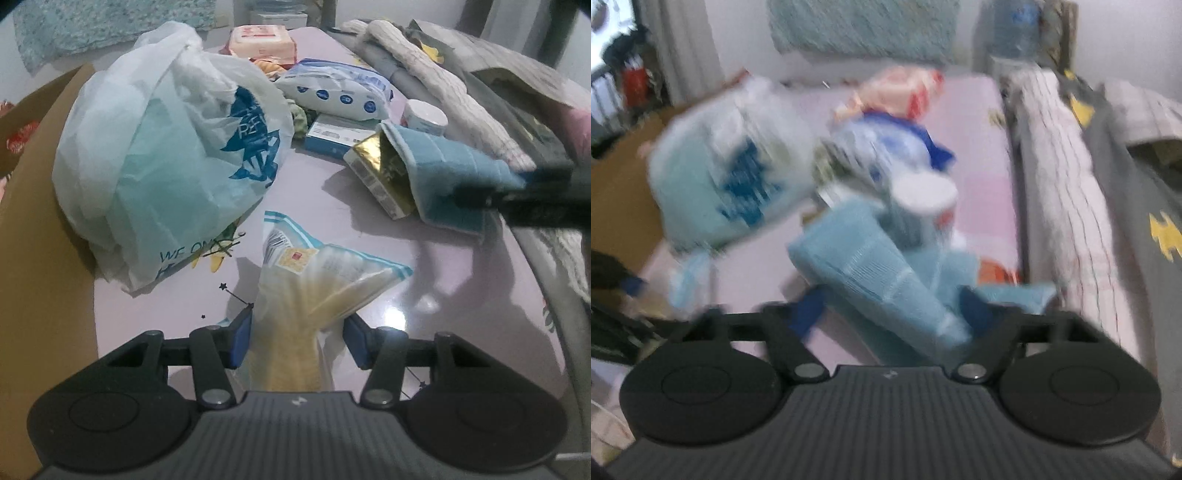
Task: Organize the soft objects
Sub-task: 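Grasp the gold snack box with the right gripper while the left holds the noodle bag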
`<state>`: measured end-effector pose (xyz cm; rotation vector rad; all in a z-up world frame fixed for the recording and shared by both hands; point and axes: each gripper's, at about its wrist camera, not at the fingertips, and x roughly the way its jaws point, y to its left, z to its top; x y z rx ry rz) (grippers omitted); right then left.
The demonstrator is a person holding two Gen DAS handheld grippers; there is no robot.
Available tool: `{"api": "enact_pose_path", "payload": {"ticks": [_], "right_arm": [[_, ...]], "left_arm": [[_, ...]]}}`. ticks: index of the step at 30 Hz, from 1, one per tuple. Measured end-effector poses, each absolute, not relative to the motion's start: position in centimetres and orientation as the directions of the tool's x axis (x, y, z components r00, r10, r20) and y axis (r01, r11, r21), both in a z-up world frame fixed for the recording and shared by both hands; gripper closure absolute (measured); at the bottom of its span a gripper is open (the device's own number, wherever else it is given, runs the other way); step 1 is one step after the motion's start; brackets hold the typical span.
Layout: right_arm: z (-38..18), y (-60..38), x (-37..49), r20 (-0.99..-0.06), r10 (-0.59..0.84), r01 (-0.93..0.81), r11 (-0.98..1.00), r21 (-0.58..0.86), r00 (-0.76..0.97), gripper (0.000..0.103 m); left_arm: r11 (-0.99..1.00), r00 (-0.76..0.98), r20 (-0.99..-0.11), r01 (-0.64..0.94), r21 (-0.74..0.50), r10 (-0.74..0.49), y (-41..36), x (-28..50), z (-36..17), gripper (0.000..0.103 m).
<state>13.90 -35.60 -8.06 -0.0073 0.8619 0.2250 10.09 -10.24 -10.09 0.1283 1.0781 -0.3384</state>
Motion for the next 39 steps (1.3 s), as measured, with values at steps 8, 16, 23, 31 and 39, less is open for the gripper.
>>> {"api": "enact_pose_path", "payload": {"ticks": [8, 16, 23, 31, 39], "right_arm": [[-9.0, -33.7, 8.4, -0.795, 0.253, -0.244, 0.96, 0.137, 0.551, 0.092], [-5.7, -31.8, 3.8, -0.809, 0.339, -0.351, 0.92, 0.178, 0.48, 0.049], [-0.3, -34.6, 6.6, -0.632, 0.456, -0.295, 0.889, 0.349, 0.626, 0.042], [-6.3, -31.3, 14.3, -0.676, 0.566, -0.293, 0.824, 0.485, 0.472, 0.076], [-8.6, -33.8, 13.0, -0.851, 0.314, -0.127, 0.949, 0.287, 0.421, 0.092]], "left_arm": [[0.941, 0.422, -0.875, 0.323, -0.1, -0.238, -9.2, 10.0, -10.0, 0.05], [0.937, 0.416, -0.87, 0.323, -0.131, -0.265, -8.7, 10.1, -9.9, 0.05], [0.933, 0.408, -0.867, 0.325, -0.154, -0.285, -8.4, 10.2, -10.0, 0.05], [0.932, 0.398, -0.869, 0.318, -0.171, -0.295, -8.2, 10.3, -10.0, 0.05], [0.929, 0.39, -0.868, 0.32, -0.187, -0.308, -8.0, 10.6, -10.2, 0.049]]}}
